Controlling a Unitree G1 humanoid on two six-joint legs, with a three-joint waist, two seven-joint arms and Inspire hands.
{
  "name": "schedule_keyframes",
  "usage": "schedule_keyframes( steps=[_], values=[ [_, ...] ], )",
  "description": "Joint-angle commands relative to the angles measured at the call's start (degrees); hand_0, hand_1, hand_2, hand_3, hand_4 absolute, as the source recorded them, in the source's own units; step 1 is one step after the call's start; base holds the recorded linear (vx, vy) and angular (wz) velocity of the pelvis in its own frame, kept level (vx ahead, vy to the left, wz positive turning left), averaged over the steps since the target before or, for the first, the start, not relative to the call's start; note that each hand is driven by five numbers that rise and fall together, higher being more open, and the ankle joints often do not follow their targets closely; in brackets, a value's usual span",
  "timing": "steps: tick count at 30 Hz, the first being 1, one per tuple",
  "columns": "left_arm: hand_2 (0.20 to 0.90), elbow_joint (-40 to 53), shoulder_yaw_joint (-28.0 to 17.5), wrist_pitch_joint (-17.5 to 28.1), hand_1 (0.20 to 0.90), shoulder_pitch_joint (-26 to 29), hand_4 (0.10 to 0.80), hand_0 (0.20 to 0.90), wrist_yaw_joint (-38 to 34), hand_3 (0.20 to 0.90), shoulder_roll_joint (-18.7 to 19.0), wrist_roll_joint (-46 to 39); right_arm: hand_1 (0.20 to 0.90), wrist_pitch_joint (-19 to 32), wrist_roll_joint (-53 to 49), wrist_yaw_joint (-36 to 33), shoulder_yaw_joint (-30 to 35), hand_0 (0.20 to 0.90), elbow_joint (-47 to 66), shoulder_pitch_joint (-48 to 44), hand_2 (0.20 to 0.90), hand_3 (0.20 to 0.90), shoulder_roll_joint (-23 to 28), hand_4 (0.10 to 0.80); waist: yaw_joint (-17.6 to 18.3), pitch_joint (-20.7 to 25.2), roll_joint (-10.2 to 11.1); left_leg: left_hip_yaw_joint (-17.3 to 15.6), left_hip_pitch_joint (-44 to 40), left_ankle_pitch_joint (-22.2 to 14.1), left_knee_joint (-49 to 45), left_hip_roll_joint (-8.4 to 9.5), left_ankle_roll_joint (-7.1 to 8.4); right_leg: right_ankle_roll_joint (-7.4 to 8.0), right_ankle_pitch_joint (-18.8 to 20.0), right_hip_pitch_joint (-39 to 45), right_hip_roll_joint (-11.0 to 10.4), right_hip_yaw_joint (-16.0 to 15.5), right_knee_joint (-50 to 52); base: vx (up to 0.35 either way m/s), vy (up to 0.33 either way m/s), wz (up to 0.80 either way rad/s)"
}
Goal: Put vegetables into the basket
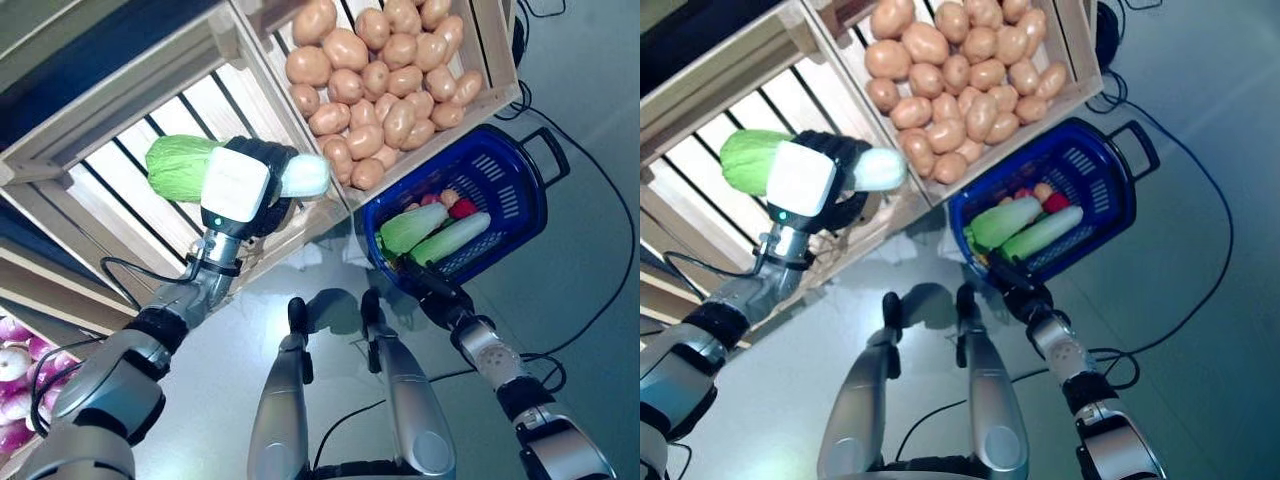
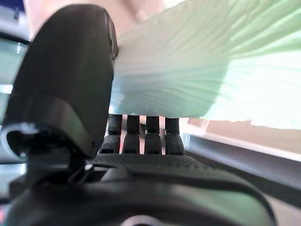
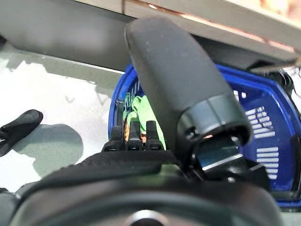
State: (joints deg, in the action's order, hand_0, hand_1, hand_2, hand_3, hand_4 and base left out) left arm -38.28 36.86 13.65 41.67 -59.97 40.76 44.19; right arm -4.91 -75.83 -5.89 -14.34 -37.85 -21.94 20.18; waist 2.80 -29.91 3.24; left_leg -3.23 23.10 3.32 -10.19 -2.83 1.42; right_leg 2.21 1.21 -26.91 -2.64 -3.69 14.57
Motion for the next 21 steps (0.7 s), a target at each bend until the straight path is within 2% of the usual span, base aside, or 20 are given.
schedule_keyframes(
  steps=[1, 3, 6, 8, 9, 10, 15, 21],
  values=[
    [0.300, 9.0, -6.6, 5.1, 0.300, -1.7, 0.400, 0.300, -8.1, 0.300, -1.5, -1.3, 0.900, 0.5, 3.0, -0.8, 2.3, 0.900, 3.3, 4.2, 0.900, 0.900, 1.3, 0.800, -2.1, 7.2, -0.2, 1.5, 0.2, 1.3, 4.1, 0.58, 2.39, 2.45, -0.7, 4.8, -2.3, -4.2, -2.9, 0.075, -0.062, 0.09],
    [0.300, 11.8, -8.2, 6.8, 0.300, -4.4, 0.400, 0.300, -7.4, 0.300, -1.7, -0.6, 0.900, 0.7, 3.2, -0.2, 3.1, 0.900, 3.2, 6.4, 0.900, 0.900, 1.2, 0.800, -2.7, 8.7, -0.3, 2.1, -1.8, 2.1, 6.7, 0.41, 2.42, 2.48, -0.2, 7.3, -2.3, -5.0, -5.1, 0.082, -0.061, 0.14],
    [0.300, 16.5, -11.8, 10.1, 0.300, -9.6, 0.400, 0.300, -2.9, 0.300, -2.6, -5.7, 0.900, 1.7, 3.2, 0.2, 4.9, 0.900, 3.8, 10.5, 0.900, 0.900, 0.3, 0.800, -3.5, 10.8, -0.2, 2.8, -6.0, 2.9, 10.8, 0.42, 2.46, 3.02, 0.6, 11.9, -2.5, -5.8, -8.9, 0.074, -0.066, 0.20],
    [0.300, 18.4, -13.2, 13.0, 0.300, -11.7, 0.400, 0.300, 1.7, 0.300, -3.0, -11.7, 0.900, 2.5, 3.1, 0.3, 5.7, 0.900, 4.3, 12.2, 0.900, 0.900, -0.2, 0.800, -3.7, 11.8, 0.0, 3.1, -7.3, 2.9, 11.7, 0.58, 2.45, 3.27, 1.0, 13.3, -2.6, -6.0, -10.1, 0.048, -0.046, 0.15],
    [0.300, 20.7, -15.4, 18.1, 0.300, -14.7, 0.400, 0.300, 8.2, 0.300, -4.7, -18.5, 0.900, 3.8, 2.9, 1.0, 6.3, 0.900, 4.5, 14.3, 0.900, 0.900, -0.9, 0.800, -4.1, 12.8, 0.1, 3.4, -8.8, 2.6, 12.3, 0.72, 2.37, 3.48, 1.3, 15.1, -2.8, -6.4, -11.5, 0.083, -0.041, 0.22],
    [0.300, 24.1, -17.3, 19.0, 0.300, -18.3, 0.400, 0.300, 11.5, 0.300, -6.3, -17.8, 0.900, 5.1, 3.6, 1.3, 6.9, 0.900, 4.7, 16.4, 0.900, 0.900, -2.3, 0.800, -4.3, 14.1, 0.3, 3.6, -10.6, 2.4, 12.9, 0.86, 2.26, 3.67, 1.7, 17.1, -2.9, -6.5, -12.9, 0.108, -0.032, 0.17],
    [0.300, 31.0, -20.6, 17.3, 0.300, -25.5, 0.400, 0.300, 18.2, 0.300, -8.9, -22.9, 0.900, 6.6, 6.2, -1.1, 8.7, 0.900, 7.9, 20.9, 0.900, 0.900, -3.9, 0.800, -4.4, 17.4, 0.3, 4.0, -14.5, 1.3, 12.5, 1.23, 1.87, 3.80, 2.4, 21.5, -3.1, -7.1, -14.9, 0.133, 0.041, 0.07],
    [0.300, 37.3, -26.0, 20.3, 0.300, -31.8, 0.400, 0.300, 32.6, 0.300, -12.0, -40.2, 0.900, 8.3, 11.1, -2.1, 11.4, 0.900, 10.8, 24.0, 0.900, 0.900, -4.7, 0.800, -4.9, 20.9, 0.4, 4.0, -18.0, -0.3, 11.4, 1.60, 1.50, 3.97, 2.8, 25.4, -3.7, -7.5, -16.2, 0.141, 0.063, 0.05]
  ],
)
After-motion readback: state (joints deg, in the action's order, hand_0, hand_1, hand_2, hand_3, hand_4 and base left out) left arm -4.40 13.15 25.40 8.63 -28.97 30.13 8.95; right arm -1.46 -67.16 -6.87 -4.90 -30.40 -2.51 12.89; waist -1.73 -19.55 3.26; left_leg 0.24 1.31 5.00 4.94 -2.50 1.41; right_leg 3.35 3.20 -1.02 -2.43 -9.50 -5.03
